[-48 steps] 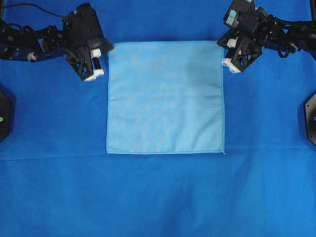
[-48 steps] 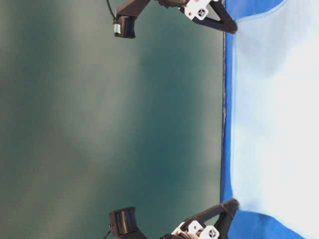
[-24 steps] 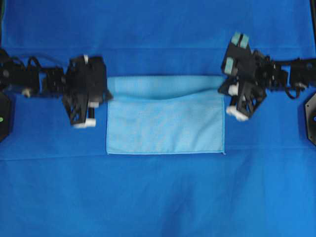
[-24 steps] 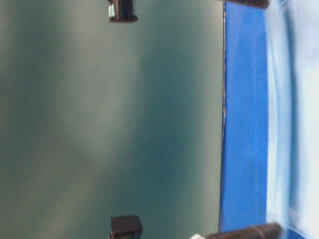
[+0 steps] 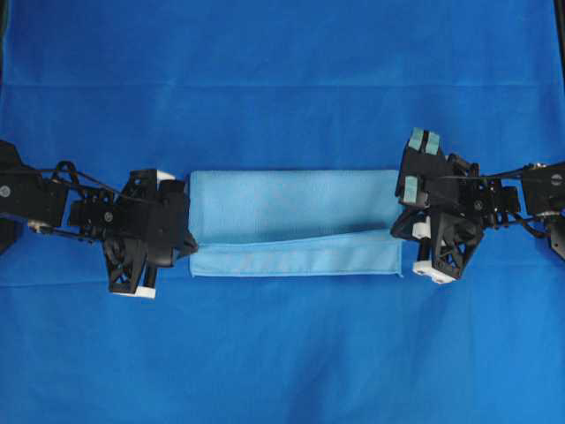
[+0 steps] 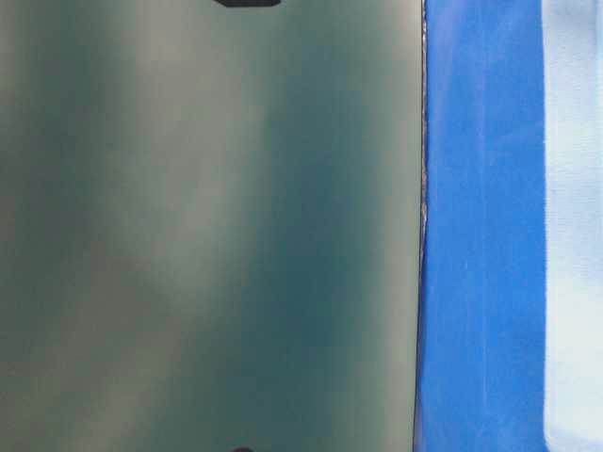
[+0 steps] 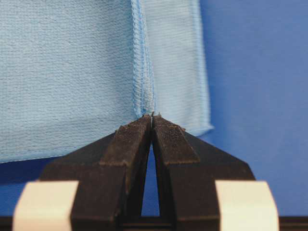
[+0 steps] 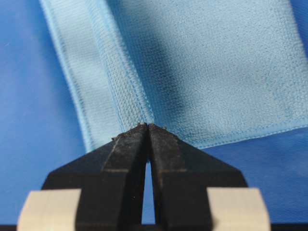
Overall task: Fold the light blue towel.
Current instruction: 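Pull the far edge toward the near edge, folding the towel in half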
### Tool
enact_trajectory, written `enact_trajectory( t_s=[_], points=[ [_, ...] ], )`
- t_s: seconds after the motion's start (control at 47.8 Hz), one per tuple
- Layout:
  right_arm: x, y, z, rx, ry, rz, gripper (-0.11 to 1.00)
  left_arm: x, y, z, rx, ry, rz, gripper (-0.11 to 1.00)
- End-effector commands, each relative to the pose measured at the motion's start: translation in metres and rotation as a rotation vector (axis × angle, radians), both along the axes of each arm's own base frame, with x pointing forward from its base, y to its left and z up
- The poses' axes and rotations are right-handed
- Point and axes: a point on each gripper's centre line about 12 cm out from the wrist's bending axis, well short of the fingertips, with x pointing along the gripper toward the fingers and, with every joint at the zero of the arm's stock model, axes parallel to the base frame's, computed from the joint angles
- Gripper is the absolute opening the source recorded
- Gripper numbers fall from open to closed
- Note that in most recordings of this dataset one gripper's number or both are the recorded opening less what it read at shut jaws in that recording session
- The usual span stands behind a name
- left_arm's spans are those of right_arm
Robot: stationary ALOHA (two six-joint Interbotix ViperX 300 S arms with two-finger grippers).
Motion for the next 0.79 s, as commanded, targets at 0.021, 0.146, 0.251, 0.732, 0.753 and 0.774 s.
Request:
enact_trajectory(
  t_s=[0.021, 0.146, 0.251, 0.732, 0.753, 0.774],
  points=[
    [0.004, 0.004, 0.005, 0.008, -0.022, 0.007, 0.02, 0.005, -0.007, 0.007, -0.006, -0.028, -0.018, 0.02],
    [0.004, 0.004, 0.006, 0.009, -0.027, 0.007, 0.02, 0.008, -0.008, 0.008, -0.007, -0.038, -0.020, 0.02],
    [0.006, 0.005, 0.007, 0.012, -0.047, 0.007, 0.02, 0.013, -0.009, 0.011, -0.012, -0.063, -0.020, 0.02],
    [0.018, 0.018, 0.012, 0.019, -0.084, 0.045, 0.62, 0.011, -0.008, 0.017, -0.003, -0.077, -0.030, 0.58],
    [0.018, 0.018, 0.012, 0.019, -0.084, 0.045, 0.65, 0.010, -0.008, 0.018, -0.002, -0.079, -0.031, 0.63],
    [0.018, 0.018, 0.013, 0.018, -0.086, 0.046, 0.66, 0.010, -0.008, 0.018, -0.001, -0.081, -0.032, 0.67]
  ],
)
